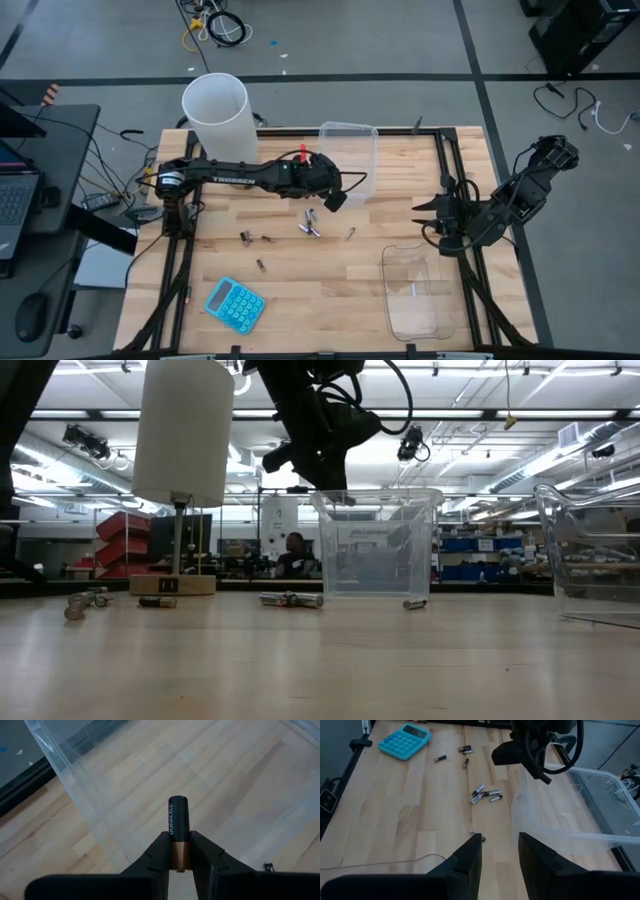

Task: Sort batteries
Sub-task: Put the brown battery into the top transparent bin

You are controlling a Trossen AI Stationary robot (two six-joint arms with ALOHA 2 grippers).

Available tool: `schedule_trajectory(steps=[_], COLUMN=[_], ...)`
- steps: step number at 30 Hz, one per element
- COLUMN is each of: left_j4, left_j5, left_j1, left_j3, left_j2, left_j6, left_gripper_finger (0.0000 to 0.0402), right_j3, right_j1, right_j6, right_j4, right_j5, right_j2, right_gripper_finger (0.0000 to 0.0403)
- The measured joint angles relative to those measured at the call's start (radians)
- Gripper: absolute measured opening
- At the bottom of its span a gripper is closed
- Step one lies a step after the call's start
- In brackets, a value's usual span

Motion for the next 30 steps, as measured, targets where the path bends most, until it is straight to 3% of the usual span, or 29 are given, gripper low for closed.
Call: schedule_trajectory(steps=[21,30], left_j4=[0.000,0.000], left_j5=[0.018,0.018], left_j1=[0.000,0.000], left_j3=[0.000,0.000], left_j2=[0.000,-0.001], left_j6=[0.013,0.013], left_gripper_finger=[0.0058,0.0085], right_j3=[0.000,0.000], right_j1=[0.000,0.000], right_j6=[-0.009,-0.020], right_j4=[0.007,0.012], right_j5=[0.000,0.000], right_j2=[0.000,0.000], right_gripper_finger=[0.0115,0.0115])
